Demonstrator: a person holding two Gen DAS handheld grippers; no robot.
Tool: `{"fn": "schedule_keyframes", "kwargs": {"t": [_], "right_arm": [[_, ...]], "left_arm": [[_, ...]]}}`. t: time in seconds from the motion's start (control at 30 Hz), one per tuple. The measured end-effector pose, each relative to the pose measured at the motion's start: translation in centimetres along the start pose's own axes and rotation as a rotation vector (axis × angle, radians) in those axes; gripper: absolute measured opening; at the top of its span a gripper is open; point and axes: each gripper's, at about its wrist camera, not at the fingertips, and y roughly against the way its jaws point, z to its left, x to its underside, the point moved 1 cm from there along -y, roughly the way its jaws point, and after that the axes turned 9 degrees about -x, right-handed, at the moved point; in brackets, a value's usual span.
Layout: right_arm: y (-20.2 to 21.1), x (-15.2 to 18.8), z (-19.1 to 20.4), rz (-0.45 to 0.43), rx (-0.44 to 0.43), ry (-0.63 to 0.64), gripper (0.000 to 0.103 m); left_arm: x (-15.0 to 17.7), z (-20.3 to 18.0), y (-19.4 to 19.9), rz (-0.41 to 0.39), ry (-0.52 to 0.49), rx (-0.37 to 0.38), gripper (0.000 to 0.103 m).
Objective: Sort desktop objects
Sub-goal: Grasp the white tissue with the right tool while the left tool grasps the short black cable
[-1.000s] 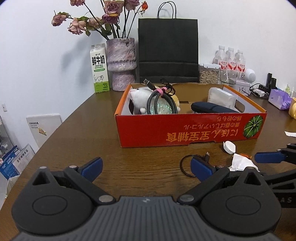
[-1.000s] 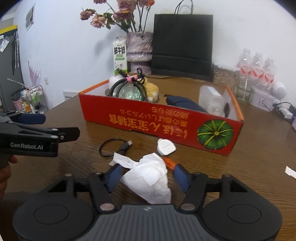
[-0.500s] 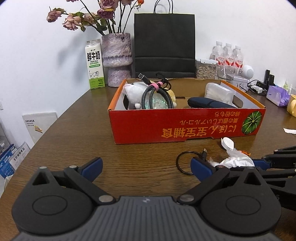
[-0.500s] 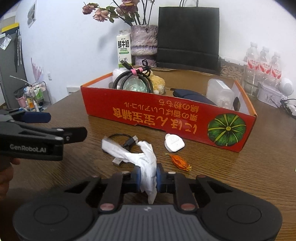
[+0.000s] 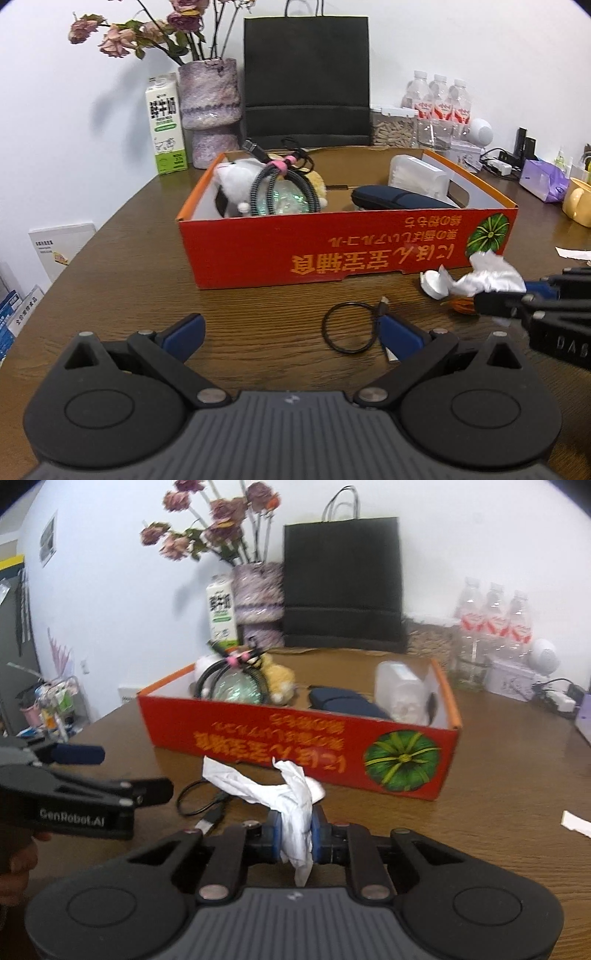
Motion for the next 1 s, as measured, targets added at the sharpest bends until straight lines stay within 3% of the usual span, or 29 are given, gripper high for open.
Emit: {"fn": "schedule_keyframes", "kwargs": {"t": [0.4,0.5,0.67,0.8,0.93,1.0], "right_arm": [[0.4,0.2,-2.9,-0.023,0.053,-0.041,0.015],[0.3,0.1,-3.3,-0.026,0.055,-0.045,0.015],[0.2,0.1,-3.8,-0.03,0.049,-0.049,0.015],[0.0,0.2,-4.1,-0.031,0.043,-0.056,0.015],[-0.1,0.3,-4.2,-0.03,0.035,-0.059,0.015],[-0.1,0.4,-4.2,-0.028,0.03,-0.06,0.015]], "left_arm": [[-0.8,-2.6,-2.3,0.039,-0.023,0.042,0.103],[-1.0,-3.2,-2.4,0.032,-0.032,0.065,0.09],[-1.0,-4.3,-2.9,0.053,-0.056,0.101,0.056],[-0.9,-4.9,-3.4,0.07,-0.063,0.124,0.042],[-0.9,-5.2,-3.6,0.073,-0.063,0.146,0.016],[-0.9,-5.4,-3.5,0.072,-0.068,0.159,0.011]]}}
